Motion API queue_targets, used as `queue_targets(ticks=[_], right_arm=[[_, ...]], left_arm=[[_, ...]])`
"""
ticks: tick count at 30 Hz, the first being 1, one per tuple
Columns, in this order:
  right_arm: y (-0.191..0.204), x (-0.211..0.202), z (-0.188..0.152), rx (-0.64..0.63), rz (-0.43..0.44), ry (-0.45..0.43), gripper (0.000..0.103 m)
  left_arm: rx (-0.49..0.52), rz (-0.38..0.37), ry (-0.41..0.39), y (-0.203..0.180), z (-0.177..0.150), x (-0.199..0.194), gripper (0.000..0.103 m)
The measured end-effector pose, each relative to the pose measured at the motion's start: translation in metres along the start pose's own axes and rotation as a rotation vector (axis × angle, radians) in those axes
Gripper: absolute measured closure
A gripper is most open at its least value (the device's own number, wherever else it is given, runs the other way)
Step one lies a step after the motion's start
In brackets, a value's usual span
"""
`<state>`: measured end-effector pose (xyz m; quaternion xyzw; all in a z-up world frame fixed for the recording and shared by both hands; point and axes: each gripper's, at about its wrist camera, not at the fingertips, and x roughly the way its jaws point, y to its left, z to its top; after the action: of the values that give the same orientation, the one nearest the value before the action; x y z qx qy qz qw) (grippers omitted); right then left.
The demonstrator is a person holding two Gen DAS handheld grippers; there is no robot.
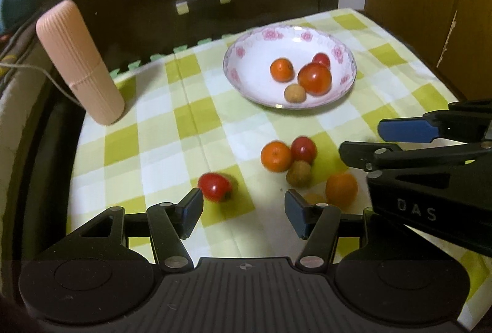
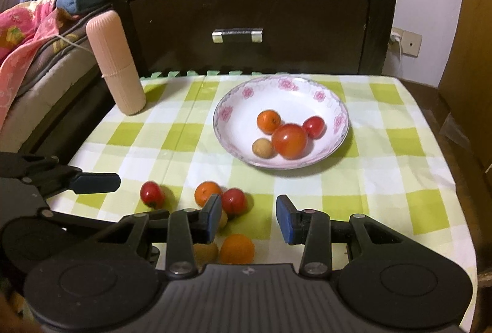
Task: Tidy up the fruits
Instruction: 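Withdraw both open grippers from the bowl toward the remaining fruits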
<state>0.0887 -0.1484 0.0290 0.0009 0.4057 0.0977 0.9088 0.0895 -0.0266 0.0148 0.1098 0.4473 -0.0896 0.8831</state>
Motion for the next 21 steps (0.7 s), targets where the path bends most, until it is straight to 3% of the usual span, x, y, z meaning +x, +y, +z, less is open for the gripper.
queue_targets(ticks=[21], right_arm=[[-0.003,0.027,-0.026,-0.015,0.015,0.15,0.066]], left_arm=[[-0.111,-0.022,0.056,0.028,-0.006,0.007,0.035]])
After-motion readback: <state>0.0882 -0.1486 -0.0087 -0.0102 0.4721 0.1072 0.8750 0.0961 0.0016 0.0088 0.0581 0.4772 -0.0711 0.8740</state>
